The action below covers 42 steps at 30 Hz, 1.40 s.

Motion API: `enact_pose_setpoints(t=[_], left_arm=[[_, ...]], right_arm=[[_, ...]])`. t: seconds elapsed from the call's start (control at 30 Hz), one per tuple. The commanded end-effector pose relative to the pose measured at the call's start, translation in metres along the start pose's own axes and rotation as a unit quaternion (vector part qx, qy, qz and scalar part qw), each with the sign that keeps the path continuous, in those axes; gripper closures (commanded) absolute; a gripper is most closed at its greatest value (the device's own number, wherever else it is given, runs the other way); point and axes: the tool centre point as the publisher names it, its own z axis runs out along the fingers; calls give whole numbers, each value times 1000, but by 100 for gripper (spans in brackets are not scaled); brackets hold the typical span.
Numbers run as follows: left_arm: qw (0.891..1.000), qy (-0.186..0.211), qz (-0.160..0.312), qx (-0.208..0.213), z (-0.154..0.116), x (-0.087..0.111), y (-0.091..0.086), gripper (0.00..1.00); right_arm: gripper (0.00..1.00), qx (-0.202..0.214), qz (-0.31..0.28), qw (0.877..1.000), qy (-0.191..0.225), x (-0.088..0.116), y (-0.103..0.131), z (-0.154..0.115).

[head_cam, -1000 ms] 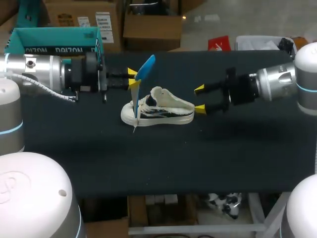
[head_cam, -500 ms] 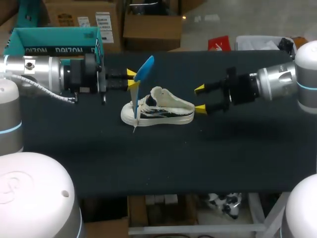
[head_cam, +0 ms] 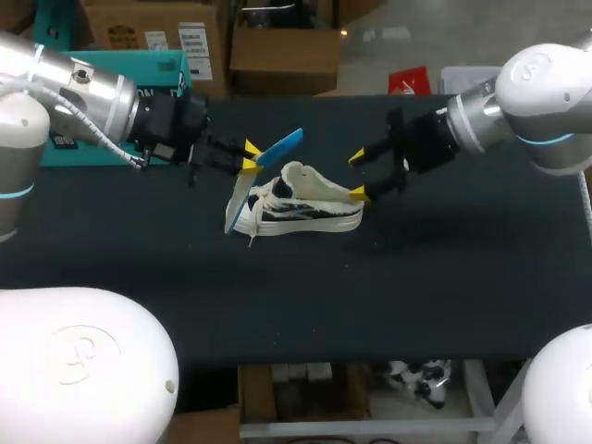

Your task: Open the shoe tongue, take the insole out of the shoe, put the insole back into the shoe, and pack the shoe into the shoebox

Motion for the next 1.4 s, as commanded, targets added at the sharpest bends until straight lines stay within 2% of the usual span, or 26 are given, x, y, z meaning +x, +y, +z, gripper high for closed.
enact_pose_setpoints(t=[0.03, 0.33, 0.47, 0.6, 0.83, 1.17, 1.2, 1.23, 1.27, 1.33, 1.37, 1.4], left_arm=[[997, 60, -14, -53, -15, -2, 6, 100], [990, 57, -48, -122, -44, 3, 38, 100], [985, 54, -70, -148, -54, 5, 52, 100], [980, 46, -92, -169, -60, 5, 66, 100], [967, 40, -129, -215, -66, 4, 90, 100], [954, 28, -172, -244, -78, 4, 116, 100], [953, 27, -177, -246, -80, 4, 119, 100], [951, 23, -181, -249, -81, 4, 122, 100], [950, 23, -184, -252, -83, 5, 124, 100], [947, 20, -192, -256, -86, 5, 129, 100], [946, 19, -196, -259, -88, 5, 131, 100], [944, 18, -199, -262, -88, 5, 133, 100]], right_arm=[[0, 88, -3, 996, -2, -6, 10, 7], [0, 158, -23, 987, 6, -22, 19, 26], [0, 204, -32, 978, 5, -31, 26, 36], [0, 231, -35, 972, 3, -41, 31, 49], [0, 298, -24, 954, -16, -54, 25, 67], [0, 374, -21, 926, -40, -63, 17, 85], [2, 379, -22, 924, -42, -64, 17, 87], [11, 386, -20, 921, -43, -65, 17, 89], [25, 392, -19, 919, -44, -66, 17, 91], [36, 406, -13, 913, -45, -67, 16, 94], [49, 412, -12, 910, -44, -68, 15, 95], [53, 418, -10, 907, -45, -68, 15, 96]])
